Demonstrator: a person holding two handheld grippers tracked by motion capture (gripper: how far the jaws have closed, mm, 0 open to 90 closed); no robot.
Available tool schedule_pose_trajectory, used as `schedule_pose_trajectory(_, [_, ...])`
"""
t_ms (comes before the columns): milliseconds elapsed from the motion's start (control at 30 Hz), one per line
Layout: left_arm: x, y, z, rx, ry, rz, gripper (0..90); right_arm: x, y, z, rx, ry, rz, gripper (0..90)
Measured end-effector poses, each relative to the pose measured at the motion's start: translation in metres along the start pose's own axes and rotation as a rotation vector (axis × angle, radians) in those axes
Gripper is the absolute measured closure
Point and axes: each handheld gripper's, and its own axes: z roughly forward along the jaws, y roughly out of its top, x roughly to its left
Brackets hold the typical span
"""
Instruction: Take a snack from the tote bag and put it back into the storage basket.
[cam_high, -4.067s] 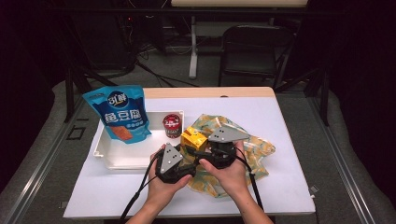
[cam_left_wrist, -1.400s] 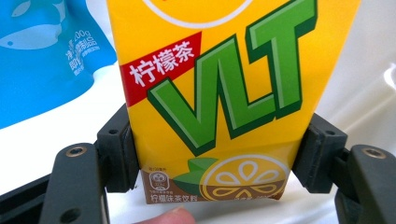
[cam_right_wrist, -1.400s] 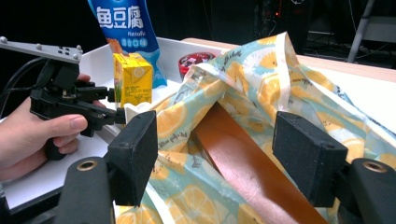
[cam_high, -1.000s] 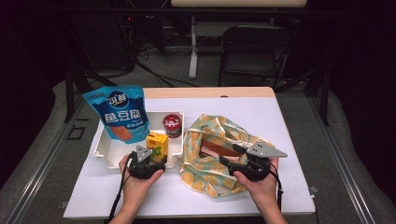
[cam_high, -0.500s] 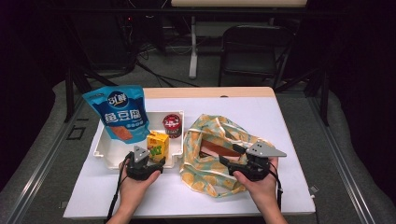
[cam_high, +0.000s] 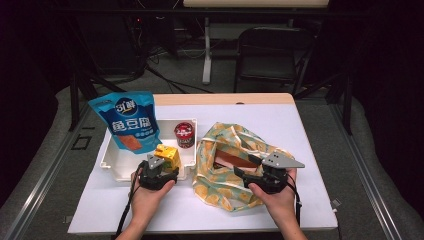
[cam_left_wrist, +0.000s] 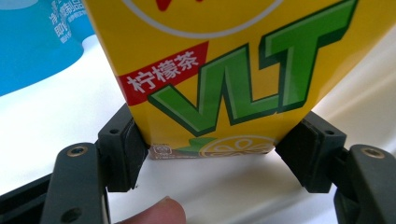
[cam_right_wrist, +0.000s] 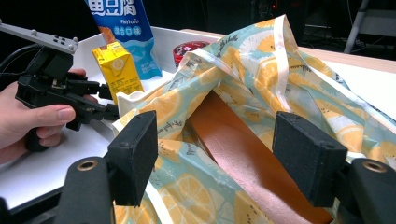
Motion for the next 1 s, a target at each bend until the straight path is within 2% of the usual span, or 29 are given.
schedule_pose_trajectory(133, [0.0, 0.0, 0.0, -0.006, -0.022, 0.008, 28.6, 0.0, -0.001, 0.001, 0.004, -0.001, -0.001, 31.4])
schedule_pose_trajectory(167, [0.005, -0.002, -0.005, -0.025, -0.068, -0.009, 26.9, -0.001, -0.001, 0.0, 0.004, 0.0, -0.002, 31.4])
schedule_pose_trajectory(200, [0.009, -0.003, -0.009, -0.038, -0.09, -0.011, 25.9, -0.001, -0.001, 0.0, 0.006, -0.003, 0.0, 31.4])
schedule_pose_trajectory(233, [0.009, -0.003, -0.009, -0.038, -0.09, -0.011, 25.1, -0.001, -0.001, 0.0, 0.006, -0.003, 0.0, 31.4])
schedule_pose_trajectory(333, [0.016, -0.003, -0.023, -0.038, -0.135, 0.002, 24.4, -0.004, -0.002, -0.002, 0.005, -0.007, 0.002, 31.3])
schedule_pose_trajectory(400, [0.019, -0.004, -0.032, -0.05, -0.131, 0.033, 33.2, -0.006, -0.003, -0.003, 0.003, -0.012, 0.007, 31.4])
schedule_pose_trajectory(433, [0.02, -0.005, -0.036, -0.05, -0.148, 0.046, 36.6, -0.006, -0.003, -0.003, -0.003, -0.012, 0.009, 31.4])
schedule_pose_trajectory(467, [0.022, -0.006, -0.038, -0.048, -0.159, 0.055, 43.6, -0.006, -0.003, -0.003, -0.004, -0.011, 0.01, 31.4])
schedule_pose_trajectory(500, [0.024, -0.007, -0.04, -0.054, -0.149, 0.062, 51.5, -0.007, -0.002, -0.004, -0.003, -0.012, 0.009, 31.4])
schedule_pose_trajectory(533, [0.027, -0.009, -0.041, -0.051, -0.145, 0.059, 59.9, -0.007, -0.002, -0.004, -0.004, -0.011, 0.011, 31.5])
schedule_pose_trajectory(600, [0.031, -0.01, -0.039, -0.033, -0.202, 0.019, 84.0, -0.007, -0.002, -0.003, -0.009, -0.011, 0.016, 31.7])
schedule_pose_trajectory(633, [0.031, -0.01, -0.037, -0.024, -0.223, 0.015, 84.0, -0.007, -0.002, -0.003, -0.009, -0.011, 0.016, 31.7])
schedule_pose_trajectory(700, [0.027, -0.008, -0.033, -0.008, -0.217, 0.051, 89.6, -0.007, -0.002, -0.003, -0.008, -0.013, 0.016, 31.7])
schedule_pose_trajectory(733, [0.025, -0.006, -0.031, -0.008, -0.21, 0.053, 89.9, -0.006, -0.002, -0.003, -0.008, -0.015, 0.016, 31.8])
schedule_pose_trajectory(900, [0.019, 0.003, -0.022, 0.002, -0.19, 0.02, 90.0, -0.006, -0.003, -0.002, 0.0, -0.013, 0.013, 31.8])
schedule_pose_trajectory(1000, [0.017, 0.005, -0.017, 0.016, -0.197, 0.004, 90.0, -0.006, -0.004, -0.001, 0.003, -0.013, 0.013, 31.9])
